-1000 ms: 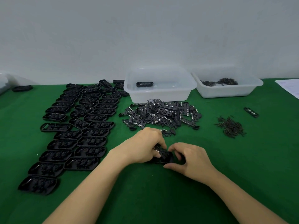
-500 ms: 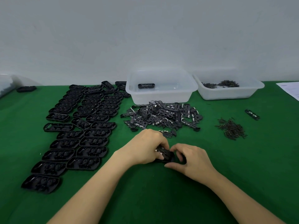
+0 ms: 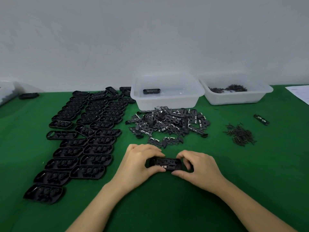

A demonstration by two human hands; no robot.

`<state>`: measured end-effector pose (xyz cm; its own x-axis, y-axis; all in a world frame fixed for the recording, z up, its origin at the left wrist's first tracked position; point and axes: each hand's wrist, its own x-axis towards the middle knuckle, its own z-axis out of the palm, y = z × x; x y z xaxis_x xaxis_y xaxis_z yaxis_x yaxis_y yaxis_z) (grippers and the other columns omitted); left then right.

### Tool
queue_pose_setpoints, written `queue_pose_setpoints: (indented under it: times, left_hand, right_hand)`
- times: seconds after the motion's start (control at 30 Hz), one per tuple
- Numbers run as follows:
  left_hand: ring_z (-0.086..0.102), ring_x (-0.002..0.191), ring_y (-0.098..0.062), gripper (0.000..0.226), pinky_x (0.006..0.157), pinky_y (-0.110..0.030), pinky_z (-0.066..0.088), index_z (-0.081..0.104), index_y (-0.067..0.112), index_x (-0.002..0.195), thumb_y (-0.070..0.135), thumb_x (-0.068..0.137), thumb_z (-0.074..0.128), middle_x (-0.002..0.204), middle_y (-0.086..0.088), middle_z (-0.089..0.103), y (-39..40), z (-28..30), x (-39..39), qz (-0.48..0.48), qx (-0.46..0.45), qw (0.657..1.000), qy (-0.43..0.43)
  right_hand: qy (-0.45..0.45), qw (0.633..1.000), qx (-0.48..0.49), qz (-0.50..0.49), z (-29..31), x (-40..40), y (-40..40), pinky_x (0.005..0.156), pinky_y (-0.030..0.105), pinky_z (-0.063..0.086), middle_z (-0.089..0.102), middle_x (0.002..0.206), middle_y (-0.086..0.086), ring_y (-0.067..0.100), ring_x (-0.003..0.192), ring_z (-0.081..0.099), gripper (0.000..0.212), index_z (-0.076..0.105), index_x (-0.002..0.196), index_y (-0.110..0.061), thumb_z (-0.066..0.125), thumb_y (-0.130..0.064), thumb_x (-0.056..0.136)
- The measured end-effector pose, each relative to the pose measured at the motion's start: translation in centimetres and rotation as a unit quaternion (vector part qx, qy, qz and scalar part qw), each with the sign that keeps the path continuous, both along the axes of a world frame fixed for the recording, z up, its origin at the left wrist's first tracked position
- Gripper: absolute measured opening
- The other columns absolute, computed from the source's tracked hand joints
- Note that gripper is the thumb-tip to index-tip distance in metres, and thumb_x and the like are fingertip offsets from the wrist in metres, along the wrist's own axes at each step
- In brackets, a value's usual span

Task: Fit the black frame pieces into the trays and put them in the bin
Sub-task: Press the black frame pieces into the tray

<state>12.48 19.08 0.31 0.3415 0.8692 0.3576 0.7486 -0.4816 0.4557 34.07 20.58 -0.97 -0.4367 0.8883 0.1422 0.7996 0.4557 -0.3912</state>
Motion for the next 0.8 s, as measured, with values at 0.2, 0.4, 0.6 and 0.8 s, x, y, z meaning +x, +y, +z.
queue_pose_setpoints:
  times: [0.2, 0.4, 0.6, 0.8]
  left_hand:
    - [0.058, 0.08, -0.009, 0.025, 0.077, -0.031, 0.031, 0.072, 0.03, 0.094, 0.033, 0.071, 0.079, 0.085, 0.016, 0.064, -1.6, -1.3, -0.8, 0.015, 0.099, 0.993, 0.07]
    - [0.057, 0.08, -0.01, 0.029, 0.071, -0.032, 0.04, 0.072, 0.029, 0.1, 0.021, 0.072, 0.078, 0.082, 0.013, 0.06, -1.8, -1.8, 0.5, 0.01, 0.092, 0.994, 0.054]
    - [0.05, 0.094, -0.01, 0.029, 0.081, -0.031, 0.034, 0.07, 0.035, 0.101, 0.024, 0.075, 0.076, 0.098, 0.008, 0.055, -1.6, -1.9, 0.3, 0.018, 0.042, 0.999, 0.026]
    - [0.038, 0.097, 0.015, 0.028, 0.086, -0.019, 0.036, 0.07, 0.033, 0.106, 0.023, 0.081, 0.07, 0.111, 0.01, 0.06, -1.4, -2.2, -0.1, -0.024, -0.01, 0.999, -0.031]
  right_hand:
    - [0.003, 1.0, 0.006, 0.0, -0.3, 0.0, 0.1, 0.056, 0.018, 0.036, 0.046, 0.061, -0.014, -0.001, 0.063, 0.049, 0.038, 0.054, 0.095, -0.036, 0.055, -0.066, 0.072]
    - [0.01, 1.0, 0.021, 0.005, -0.5, 0.1, 0.2, 0.054, 0.017, 0.035, 0.044, 0.059, -0.016, -0.006, 0.06, 0.045, 0.034, 0.054, 0.095, -0.035, 0.055, -0.062, 0.073]
    - [0.016, 1.0, 0.025, 0.01, -0.5, 0.2, 0.1, 0.052, 0.015, 0.03, 0.043, 0.058, -0.016, -0.006, 0.058, 0.044, 0.033, 0.054, 0.092, -0.035, 0.057, -0.061, 0.073]
    - [0.021, 1.0, -0.002, 0.017, 0.0, 0.2, 0.0, 0.057, 0.02, 0.039, 0.046, 0.063, -0.015, -0.001, 0.063, 0.047, 0.039, 0.055, 0.098, -0.034, 0.052, -0.065, 0.075]
